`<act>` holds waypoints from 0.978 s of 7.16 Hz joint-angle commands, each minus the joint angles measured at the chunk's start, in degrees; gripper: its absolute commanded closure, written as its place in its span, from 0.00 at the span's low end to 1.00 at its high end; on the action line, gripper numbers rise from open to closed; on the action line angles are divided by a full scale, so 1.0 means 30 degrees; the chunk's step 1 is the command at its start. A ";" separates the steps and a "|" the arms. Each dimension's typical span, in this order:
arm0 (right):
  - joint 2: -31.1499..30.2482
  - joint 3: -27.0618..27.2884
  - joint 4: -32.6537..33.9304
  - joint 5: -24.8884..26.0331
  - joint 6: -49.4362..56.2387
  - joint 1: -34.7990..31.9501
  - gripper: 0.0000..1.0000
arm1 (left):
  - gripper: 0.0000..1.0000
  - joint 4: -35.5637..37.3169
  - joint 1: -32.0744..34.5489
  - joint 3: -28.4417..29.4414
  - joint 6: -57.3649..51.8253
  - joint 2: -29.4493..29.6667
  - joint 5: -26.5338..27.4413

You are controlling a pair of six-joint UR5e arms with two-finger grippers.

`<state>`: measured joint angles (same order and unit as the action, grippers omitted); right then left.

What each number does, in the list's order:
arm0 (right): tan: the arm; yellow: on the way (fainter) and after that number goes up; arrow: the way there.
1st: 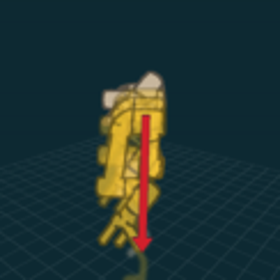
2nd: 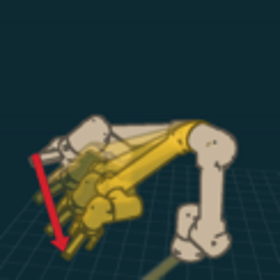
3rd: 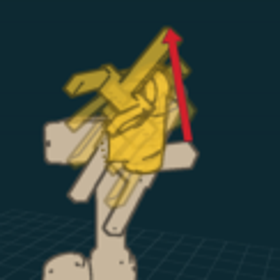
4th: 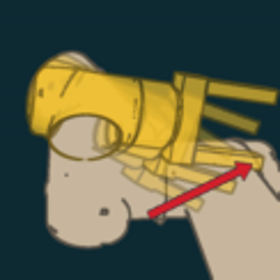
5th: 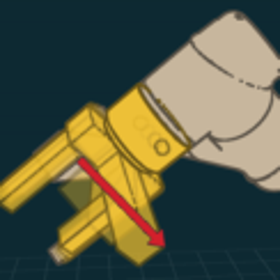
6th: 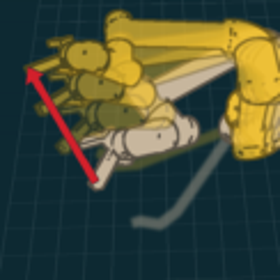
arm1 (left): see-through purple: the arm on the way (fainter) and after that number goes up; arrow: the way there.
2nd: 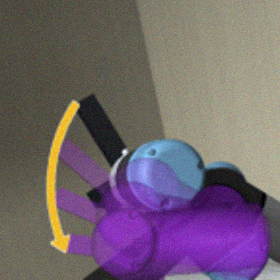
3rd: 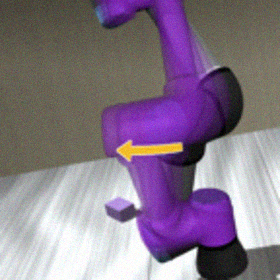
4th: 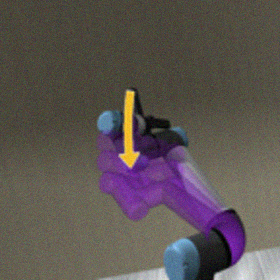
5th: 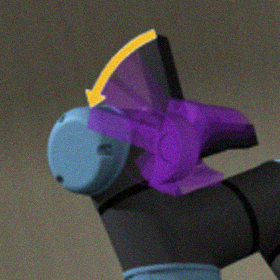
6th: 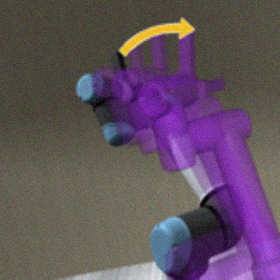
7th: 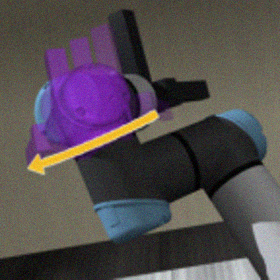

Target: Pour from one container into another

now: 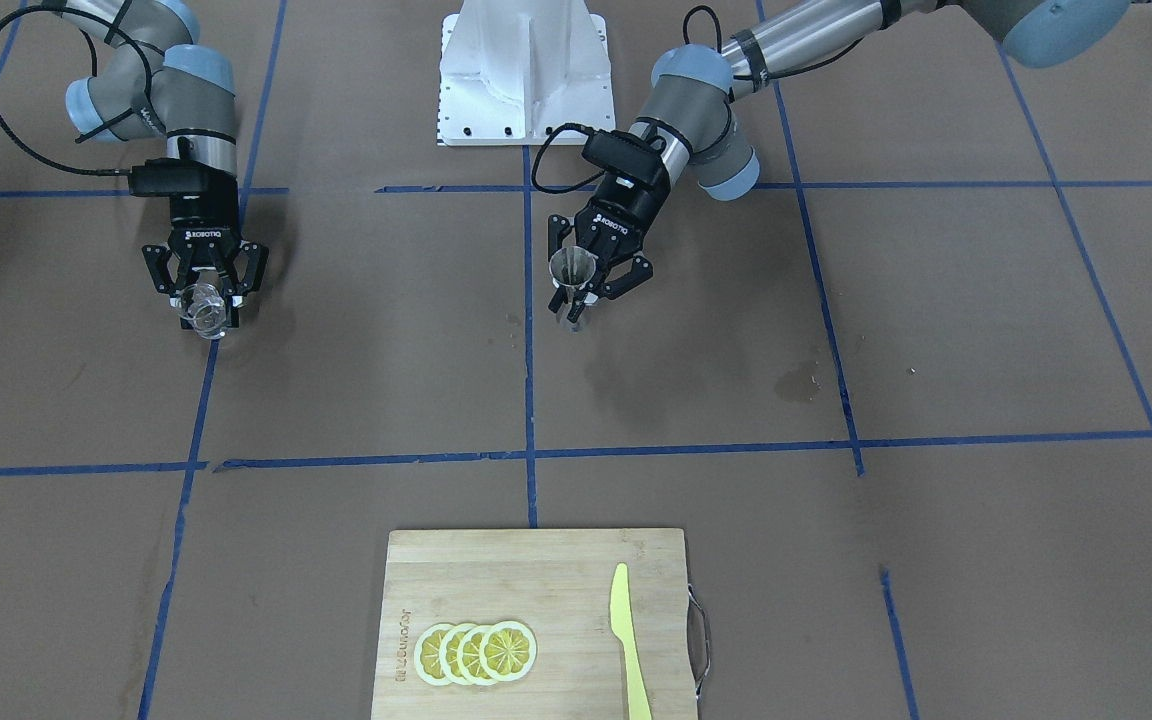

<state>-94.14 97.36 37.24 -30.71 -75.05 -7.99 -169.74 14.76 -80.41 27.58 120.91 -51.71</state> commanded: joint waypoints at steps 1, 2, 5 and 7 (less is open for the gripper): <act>0.1282 0.1990 0.0065 0.0039 0.2649 -0.0001 1.00 | 1.00 -0.0022 0.0000 -0.0002 -0.0022 -0.0079 -0.0135; 0.2713 0.1999 0.0182 0.0069 0.3823 -0.0001 1.00 | 1.00 -0.0051 -0.0029 -0.0002 -0.0022 -0.0080 -0.0136; 0.5503 0.2086 0.0417 0.0011 0.6202 0.0086 1.00 | 1.00 -0.1047 -0.0145 -0.0350 0.0007 0.0037 -0.0838; 0.6617 0.2554 0.0969 0.0010 0.7611 0.0233 1.00 | 1.00 -0.0989 -0.0293 -0.0586 -0.0776 -0.0022 -0.2583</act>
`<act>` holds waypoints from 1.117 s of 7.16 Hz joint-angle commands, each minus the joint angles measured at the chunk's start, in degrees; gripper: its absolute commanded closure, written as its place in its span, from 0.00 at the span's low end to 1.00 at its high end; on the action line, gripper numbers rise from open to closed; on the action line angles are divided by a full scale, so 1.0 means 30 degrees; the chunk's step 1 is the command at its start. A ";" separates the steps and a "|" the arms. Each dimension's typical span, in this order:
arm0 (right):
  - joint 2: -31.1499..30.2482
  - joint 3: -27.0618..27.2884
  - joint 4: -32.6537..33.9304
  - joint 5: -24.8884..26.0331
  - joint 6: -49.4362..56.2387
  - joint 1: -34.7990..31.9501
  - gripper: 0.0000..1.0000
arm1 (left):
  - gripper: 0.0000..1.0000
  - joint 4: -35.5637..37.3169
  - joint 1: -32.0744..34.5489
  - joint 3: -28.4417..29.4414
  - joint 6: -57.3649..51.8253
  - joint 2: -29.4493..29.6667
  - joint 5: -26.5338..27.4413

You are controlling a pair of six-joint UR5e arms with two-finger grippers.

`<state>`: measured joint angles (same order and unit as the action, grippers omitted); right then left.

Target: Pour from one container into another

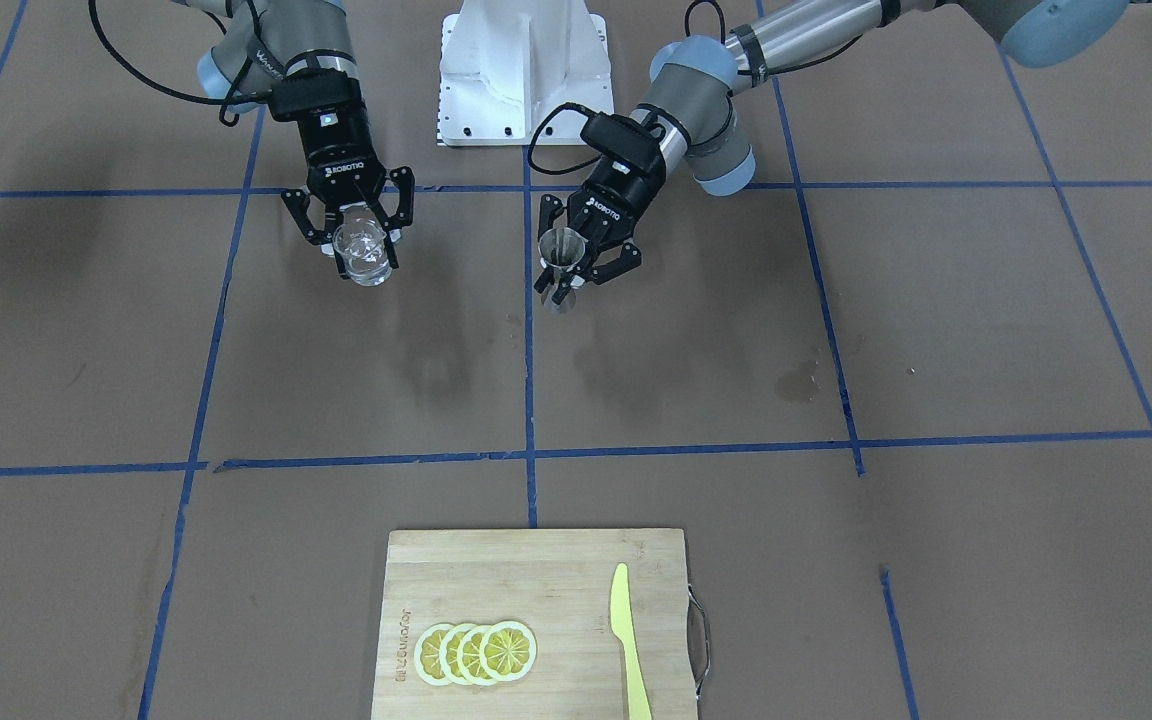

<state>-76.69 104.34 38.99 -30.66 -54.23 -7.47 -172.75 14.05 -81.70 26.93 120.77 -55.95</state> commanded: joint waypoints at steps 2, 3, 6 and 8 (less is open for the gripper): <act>0.1508 0.1042 0.1910 -0.0091 0.1459 0.0320 1.00 | 1.00 0.0014 -0.0288 -0.0013 -0.1824 -0.0176 -0.1360; 0.1511 0.1572 0.2468 -0.0527 0.2220 0.0496 1.00 | 1.00 -0.0015 -0.0318 -0.0012 -0.2669 -0.0177 -0.1215; 0.1569 0.2072 0.3316 -0.0532 0.2315 0.0907 1.00 | 1.00 -0.0016 -0.0610 0.0308 -0.4845 -0.0089 -0.1360; 0.2502 0.3389 0.6269 -0.0561 0.2316 0.1054 1.00 | 1.00 -0.0045 -0.0843 0.0165 -0.4817 -0.0060 -0.1331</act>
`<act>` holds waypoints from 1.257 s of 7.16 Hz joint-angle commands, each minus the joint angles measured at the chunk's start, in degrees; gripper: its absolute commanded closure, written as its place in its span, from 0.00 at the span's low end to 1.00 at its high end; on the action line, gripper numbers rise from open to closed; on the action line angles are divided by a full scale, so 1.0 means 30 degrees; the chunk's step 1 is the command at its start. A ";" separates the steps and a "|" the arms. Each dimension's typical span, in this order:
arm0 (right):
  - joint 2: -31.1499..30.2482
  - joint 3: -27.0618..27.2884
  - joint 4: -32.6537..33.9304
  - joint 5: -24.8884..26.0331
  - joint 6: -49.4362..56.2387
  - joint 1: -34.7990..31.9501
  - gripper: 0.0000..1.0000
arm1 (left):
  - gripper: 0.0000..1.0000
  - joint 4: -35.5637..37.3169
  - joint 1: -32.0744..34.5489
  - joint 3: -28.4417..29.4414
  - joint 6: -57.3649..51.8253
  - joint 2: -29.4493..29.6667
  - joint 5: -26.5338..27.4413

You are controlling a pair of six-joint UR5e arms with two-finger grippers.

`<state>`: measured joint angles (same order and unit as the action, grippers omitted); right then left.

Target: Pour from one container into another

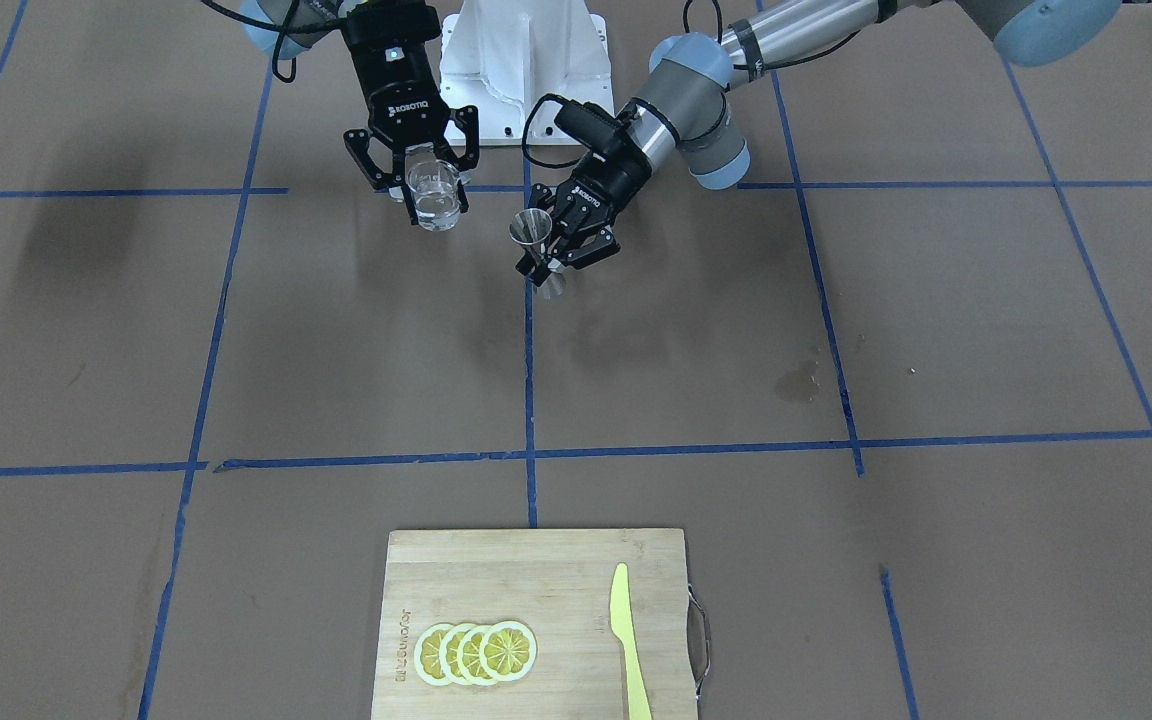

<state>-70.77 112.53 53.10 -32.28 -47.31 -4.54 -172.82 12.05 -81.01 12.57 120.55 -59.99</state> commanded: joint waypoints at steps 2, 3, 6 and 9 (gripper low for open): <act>0.0885 0.0664 0.1753 -0.0052 0.0008 0.0107 1.00 | 1.00 -0.0022 -0.0239 -0.0067 -0.0028 0.0012 0.0046; 0.1089 0.0606 0.2305 -0.0052 0.0008 0.0136 1.00 | 1.00 -0.0022 -0.0239 -0.0067 -0.0028 0.0012 0.0046; 0.2028 0.0838 0.4982 -0.0902 -0.0109 0.0078 1.00 | 1.00 -0.0022 -0.0268 -0.0038 -0.0028 0.0012 0.0046; 0.2407 0.2393 0.9019 -0.1048 0.0968 0.0136 1.00 | 1.00 -0.0022 -0.0268 -0.0037 -0.0028 0.0012 0.0046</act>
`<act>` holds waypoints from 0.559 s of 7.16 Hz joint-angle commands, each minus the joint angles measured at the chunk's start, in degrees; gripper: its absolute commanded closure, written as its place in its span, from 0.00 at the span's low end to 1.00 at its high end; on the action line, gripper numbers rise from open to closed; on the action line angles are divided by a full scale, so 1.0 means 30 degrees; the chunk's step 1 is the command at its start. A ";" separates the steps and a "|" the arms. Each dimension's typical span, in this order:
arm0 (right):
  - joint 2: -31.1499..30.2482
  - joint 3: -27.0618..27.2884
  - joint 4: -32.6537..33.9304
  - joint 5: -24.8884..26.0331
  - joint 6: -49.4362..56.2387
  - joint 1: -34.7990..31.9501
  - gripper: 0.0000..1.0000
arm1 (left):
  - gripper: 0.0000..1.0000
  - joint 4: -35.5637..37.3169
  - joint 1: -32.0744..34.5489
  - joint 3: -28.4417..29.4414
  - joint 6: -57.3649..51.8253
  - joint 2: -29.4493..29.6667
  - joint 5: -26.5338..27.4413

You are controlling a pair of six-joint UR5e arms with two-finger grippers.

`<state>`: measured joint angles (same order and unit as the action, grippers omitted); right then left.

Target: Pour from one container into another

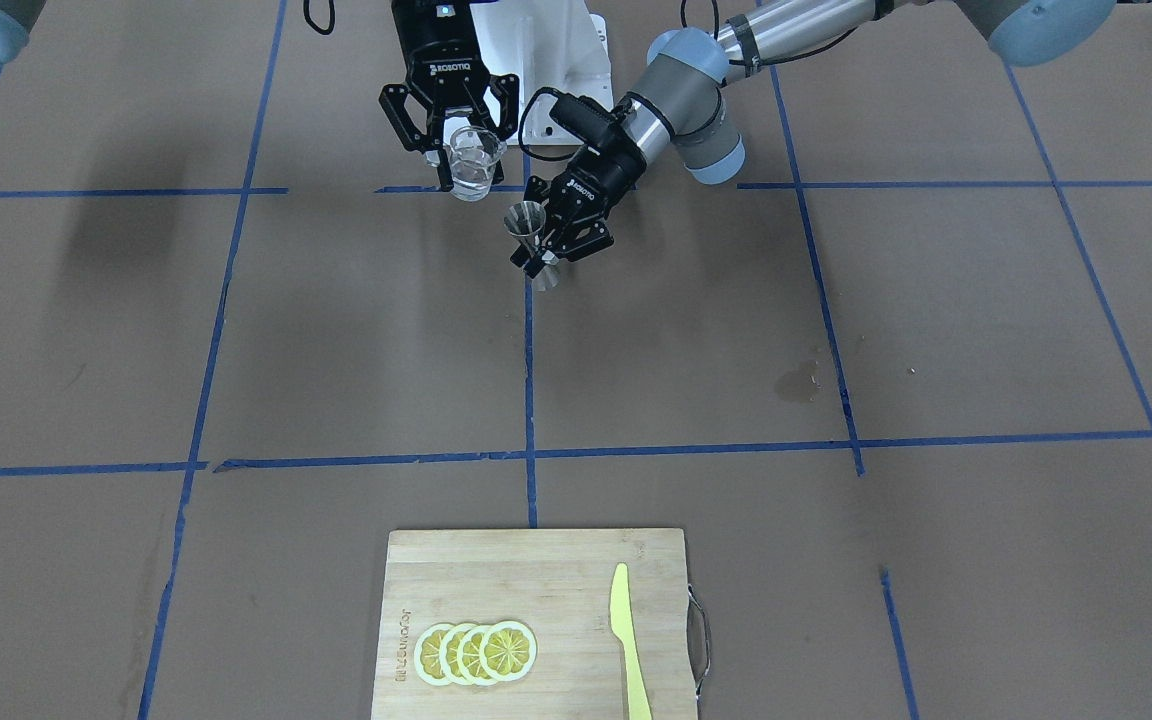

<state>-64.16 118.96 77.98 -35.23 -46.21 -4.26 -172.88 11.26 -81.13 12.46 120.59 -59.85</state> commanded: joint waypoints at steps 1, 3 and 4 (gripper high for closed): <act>0.0551 0.0076 0.1275 -0.0006 0.0609 0.0013 1.00 | 1.00 0.0000 -0.0002 0.0002 0.0007 0.0000 0.0000; 0.0846 0.0075 0.2362 -0.0064 0.2298 0.0071 1.00 | 1.00 0.0000 -0.0031 0.0002 0.0007 0.0059 -0.0029; 0.0877 0.0074 0.3264 -0.0064 0.2425 -0.0045 1.00 | 1.00 0.0000 -0.0031 0.0002 0.0007 0.0059 -0.0058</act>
<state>-61.90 119.22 85.11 -35.38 -40.52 -4.17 -172.88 11.18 -81.12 12.48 120.73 -59.93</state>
